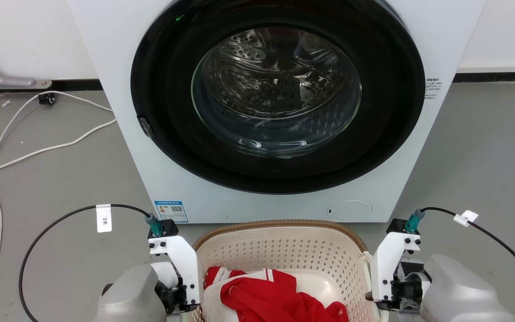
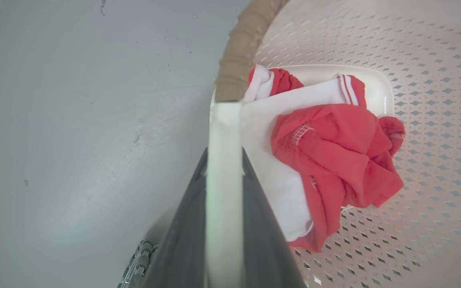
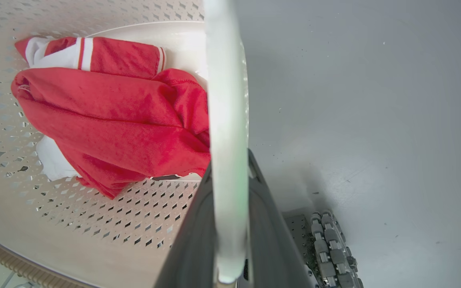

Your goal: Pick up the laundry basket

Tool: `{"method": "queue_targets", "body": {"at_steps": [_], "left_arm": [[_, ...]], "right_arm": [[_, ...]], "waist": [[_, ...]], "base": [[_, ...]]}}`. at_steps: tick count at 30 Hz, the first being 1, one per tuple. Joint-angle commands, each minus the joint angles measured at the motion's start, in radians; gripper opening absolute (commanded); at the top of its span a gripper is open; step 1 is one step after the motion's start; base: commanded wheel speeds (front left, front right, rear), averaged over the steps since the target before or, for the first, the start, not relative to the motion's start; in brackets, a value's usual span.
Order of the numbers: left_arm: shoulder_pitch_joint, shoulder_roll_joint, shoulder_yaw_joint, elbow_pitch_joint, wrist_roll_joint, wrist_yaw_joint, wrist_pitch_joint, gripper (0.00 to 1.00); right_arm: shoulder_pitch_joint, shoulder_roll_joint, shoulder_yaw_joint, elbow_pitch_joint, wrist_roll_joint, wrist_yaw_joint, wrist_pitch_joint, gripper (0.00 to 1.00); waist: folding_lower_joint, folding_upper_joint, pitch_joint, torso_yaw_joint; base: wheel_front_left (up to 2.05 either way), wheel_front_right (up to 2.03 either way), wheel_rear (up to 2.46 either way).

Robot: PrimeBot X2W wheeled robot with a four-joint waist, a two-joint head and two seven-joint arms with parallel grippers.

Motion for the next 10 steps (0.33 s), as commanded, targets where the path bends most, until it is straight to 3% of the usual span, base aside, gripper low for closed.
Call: {"method": "queue_targets", "body": {"at_steps": [1, 10], "left_arm": [[0.002, -0.018, -0.002, -0.009, -0.009, -0.013, -0.005, 0.0], [0.005, -0.018, -0.009, -0.009, -0.018, -0.013, -0.008, 0.0]], "right_arm": [[-0.008, 0.023, -0.006, -0.01, 0.004, 0.013, 0.003, 0.0], [0.0, 0.024, -0.017, -0.01, -0.002, 0.013, 0.006, 0.0]], "waist": [[0.0, 0.0, 0.0, 0.0], [0.0, 0.0, -0.002, -0.002]], "base": [[0.0, 0.0, 0.0], [0.0, 0.0, 0.0]]}}
